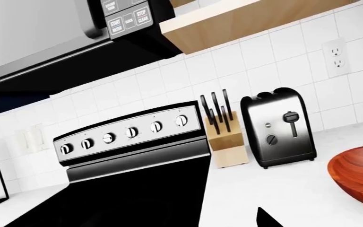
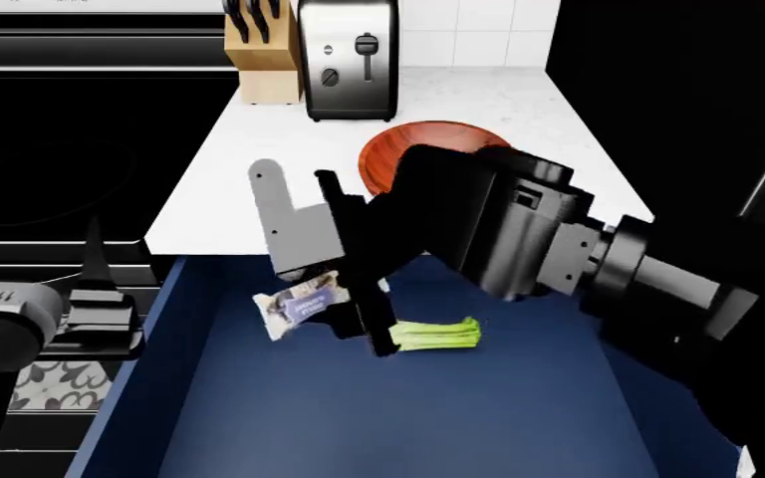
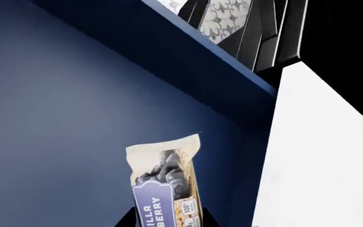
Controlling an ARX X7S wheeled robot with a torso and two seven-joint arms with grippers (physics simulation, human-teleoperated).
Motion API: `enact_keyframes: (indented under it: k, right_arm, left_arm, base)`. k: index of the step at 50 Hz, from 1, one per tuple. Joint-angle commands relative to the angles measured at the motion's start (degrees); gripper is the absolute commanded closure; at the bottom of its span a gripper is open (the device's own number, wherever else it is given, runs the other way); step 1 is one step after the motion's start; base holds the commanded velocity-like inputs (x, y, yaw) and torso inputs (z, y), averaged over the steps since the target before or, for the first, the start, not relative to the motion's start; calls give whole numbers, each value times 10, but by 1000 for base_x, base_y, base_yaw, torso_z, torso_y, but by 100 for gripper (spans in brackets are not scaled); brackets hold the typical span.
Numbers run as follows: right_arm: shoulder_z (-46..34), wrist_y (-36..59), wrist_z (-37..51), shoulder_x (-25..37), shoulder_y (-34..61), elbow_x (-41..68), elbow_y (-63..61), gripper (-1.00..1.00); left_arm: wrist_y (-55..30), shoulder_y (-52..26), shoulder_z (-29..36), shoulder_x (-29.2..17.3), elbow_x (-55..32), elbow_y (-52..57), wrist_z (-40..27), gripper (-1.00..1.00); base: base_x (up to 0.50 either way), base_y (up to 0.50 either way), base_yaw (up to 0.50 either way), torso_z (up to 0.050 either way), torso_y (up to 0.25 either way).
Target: Place the bar in the bowl and close the drawer.
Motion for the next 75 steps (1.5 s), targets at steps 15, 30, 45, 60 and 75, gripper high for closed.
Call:
enact_keyframes:
  k: [15, 30, 45, 60, 75]
  right_arm:
    - [24, -163, 113, -115, 35, 114, 339, 100]
    - [19, -100, 243, -115, 49, 200, 363, 100]
    - [24, -40, 392, -115, 52, 266, 405, 100]
    - [28, -29, 509, -115, 49, 339, 442, 100]
    - [21, -36, 553, -115, 45, 383, 446, 100]
  left_arm:
    - [4, -1, 4, -1, 2, -2, 2, -100]
    - [15, 13, 1, -3, 9, -5, 4, -100]
    - [35, 45, -11, -15, 15, -6, 1, -100]
    - [44, 61, -20, -25, 13, -3, -4, -100]
    - [45, 62, -26, -38, 8, 4, -3, -100]
  base:
    - [0, 0, 0, 0, 0]
    - [0, 0, 0, 0, 0]
    - [0, 0, 0, 0, 0]
    - [0, 0, 0, 0, 0]
    - [0, 0, 0, 0, 0]
